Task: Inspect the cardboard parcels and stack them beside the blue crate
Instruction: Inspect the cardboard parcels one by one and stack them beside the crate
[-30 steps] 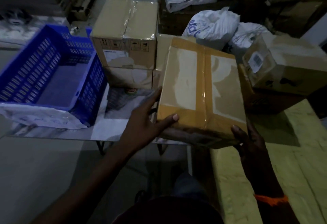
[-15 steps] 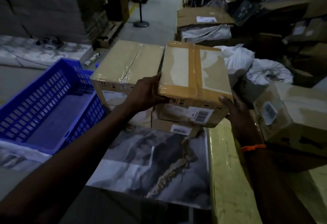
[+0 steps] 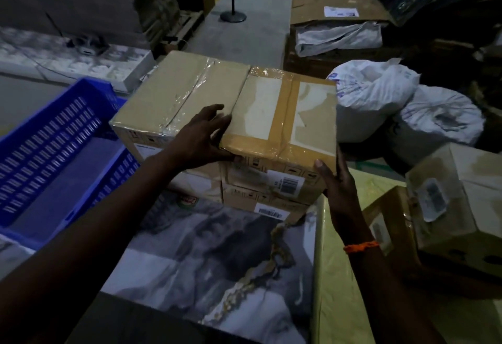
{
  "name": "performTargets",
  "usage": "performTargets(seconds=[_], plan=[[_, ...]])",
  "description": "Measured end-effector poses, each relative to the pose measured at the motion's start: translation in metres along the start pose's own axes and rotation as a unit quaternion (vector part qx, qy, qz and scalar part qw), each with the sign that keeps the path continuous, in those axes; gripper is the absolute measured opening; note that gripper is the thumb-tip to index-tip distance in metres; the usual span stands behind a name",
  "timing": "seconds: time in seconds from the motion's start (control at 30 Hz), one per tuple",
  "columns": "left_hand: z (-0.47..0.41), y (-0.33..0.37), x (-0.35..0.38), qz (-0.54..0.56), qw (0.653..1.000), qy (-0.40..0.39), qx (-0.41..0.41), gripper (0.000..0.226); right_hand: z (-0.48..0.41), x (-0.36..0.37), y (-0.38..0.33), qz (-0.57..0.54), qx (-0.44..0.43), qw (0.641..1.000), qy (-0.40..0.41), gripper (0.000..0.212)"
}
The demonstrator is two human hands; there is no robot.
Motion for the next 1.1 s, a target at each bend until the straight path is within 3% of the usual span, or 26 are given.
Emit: performTargets(seconds=[0.27, 0.33, 0.4, 0.47, 0.57, 0.67, 0.77, 0.93, 1.03, 1.1], plan=[[0.002, 0.001, 0.003, 0.006, 1.0, -0.014, -0.007, 0.098, 0.002, 0.002, -0.002, 0.014, -0.015, 1.0, 0.016, 0.055], [0.007, 0.013, 0.002, -0.003, 0.999, 0.032, 0.026, 0.086, 0.007, 0.0, 0.0, 0.041, -0.01, 0.999, 0.019, 0.05], [0.016, 0.036, 0.004, -0.013, 0.992, 0.097, 0.085, 0.065, 0.021, -0.008, 0.003, 0.111, -0.025, 0.993, 0.03, 0.063], [0.026, 0.062, 0.012, -0.005, 0.977, 0.146, 0.155, 0.048, 0.039, -0.026, 0.009, 0.204, -0.047, 0.974, 0.082, 0.071], [0.038, 0.105, 0.032, 0.038, 0.952, 0.168, 0.255, 0.031, 0.072, -0.079, 0.025, 0.309, -0.077, 0.928, 0.195, 0.062], [0.04, 0.156, 0.065, 0.098, 0.935, 0.14, 0.31, 0.022, 0.104, -0.146, 0.029, 0.371, -0.086, 0.875, 0.299, 0.049], [0.026, 0.209, 0.101, 0.17, 0.926, 0.081, 0.327, 0.023, 0.129, -0.217, 0.025, 0.345, -0.035, 0.862, 0.369, 0.053], [-0.023, 0.3, 0.156, 0.246, 0.921, -0.001, 0.302, 0.025, 0.15, -0.328, 0.022, 0.284, -0.014, 0.844, 0.454, 0.042], [-0.066, 0.347, 0.193, 0.339, 0.92, -0.021, 0.194, 0.028, 0.139, -0.394, 0.031, 0.232, 0.0, 0.849, 0.475, 0.047], [-0.095, 0.372, 0.215, 0.37, 0.924, -0.025, 0.093, 0.034, 0.124, -0.433, 0.04, 0.188, 0.025, 0.853, 0.486, 0.063]])
Point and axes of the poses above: each hand's wrist, its own z-axis away from the middle knuckle, its own x-axis out of the palm, y = z × x, the point moved 4 cm from there along -z, towards the middle knuckle, and after that the axes turned 10 degrees about x, right-handed, at the moved point
